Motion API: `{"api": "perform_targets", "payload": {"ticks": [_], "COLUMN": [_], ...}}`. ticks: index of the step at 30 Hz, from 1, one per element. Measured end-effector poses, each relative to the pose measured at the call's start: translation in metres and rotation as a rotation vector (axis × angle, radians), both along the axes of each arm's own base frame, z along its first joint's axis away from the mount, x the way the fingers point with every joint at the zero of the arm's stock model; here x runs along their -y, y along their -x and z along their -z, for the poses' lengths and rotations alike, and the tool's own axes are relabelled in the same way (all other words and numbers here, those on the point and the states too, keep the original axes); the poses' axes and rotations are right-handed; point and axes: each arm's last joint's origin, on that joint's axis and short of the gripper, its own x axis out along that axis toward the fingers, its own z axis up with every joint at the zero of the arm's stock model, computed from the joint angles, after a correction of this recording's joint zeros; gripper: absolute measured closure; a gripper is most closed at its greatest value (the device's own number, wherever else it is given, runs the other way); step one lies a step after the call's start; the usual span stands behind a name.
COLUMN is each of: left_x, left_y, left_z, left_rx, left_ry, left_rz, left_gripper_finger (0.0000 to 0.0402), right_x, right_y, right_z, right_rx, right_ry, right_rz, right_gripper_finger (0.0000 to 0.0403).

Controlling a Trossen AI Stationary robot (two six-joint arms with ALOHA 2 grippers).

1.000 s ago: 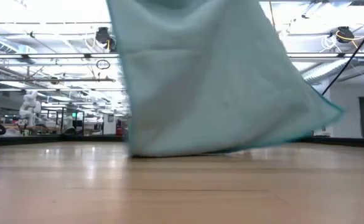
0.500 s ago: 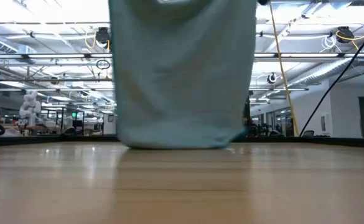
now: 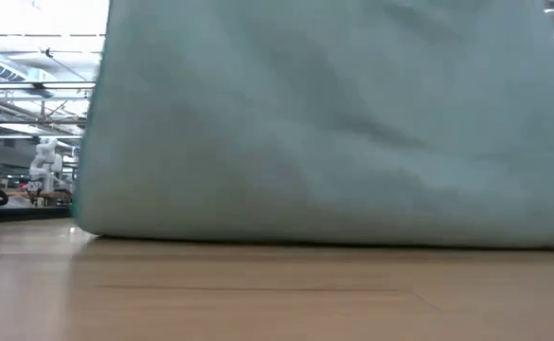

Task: Fold microfiber towels
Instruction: Fold the blue microfiber cloth

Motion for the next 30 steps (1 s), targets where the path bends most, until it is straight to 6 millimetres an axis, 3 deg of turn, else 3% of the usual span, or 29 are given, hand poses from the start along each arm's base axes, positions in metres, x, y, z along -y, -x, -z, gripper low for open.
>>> {"api": "perform_targets", "payload": {"ticks": [4,8,12,19,22,25,30], "left_x": [-0.008,-0.012,0.001,0.041,0.057,0.061,0.038], "left_y": [0.009,0.013,0.008,0.013,0.02,0.024,0.021], "left_z": [-0.011,-0.002,0.019,0.064,0.071,0.069,0.054], "left_rx": [0.052,-0.061,-0.168,-0.25,-0.206,-0.114,0.069], "left_ry": [-0.01,0.002,0.085,0.221,0.263,0.187,-0.016], "left_rz": [-0.048,-0.127,-0.139,-0.104,-0.062,-0.11,-0.249], "left_gripper_finger": [0.0397,0.0387,0.039,0.0386,0.0384,0.0395,0.0388], "right_x": [-0.006,-0.009,-0.018,-0.047,-0.058,-0.06,-0.038], "right_y": [0.007,0.013,0.011,-0.004,-0.01,-0.012,-0.018], "right_z": [-0.004,-0.004,0.007,0.042,0.048,0.045,0.021], "right_rx": [0.024,0.023,0.041,0.17,0.203,0.236,0.372], "right_ry": [-0.007,0.058,0.098,0.009,-0.009,0.0,0.111], "right_rz": [0.01,0.096,0.146,0.066,0.02,-0.013,0.046], "right_gripper_finger": [0.0401,0.0401,0.0401,0.0401,0.0401,0.0401,0.0401]}}
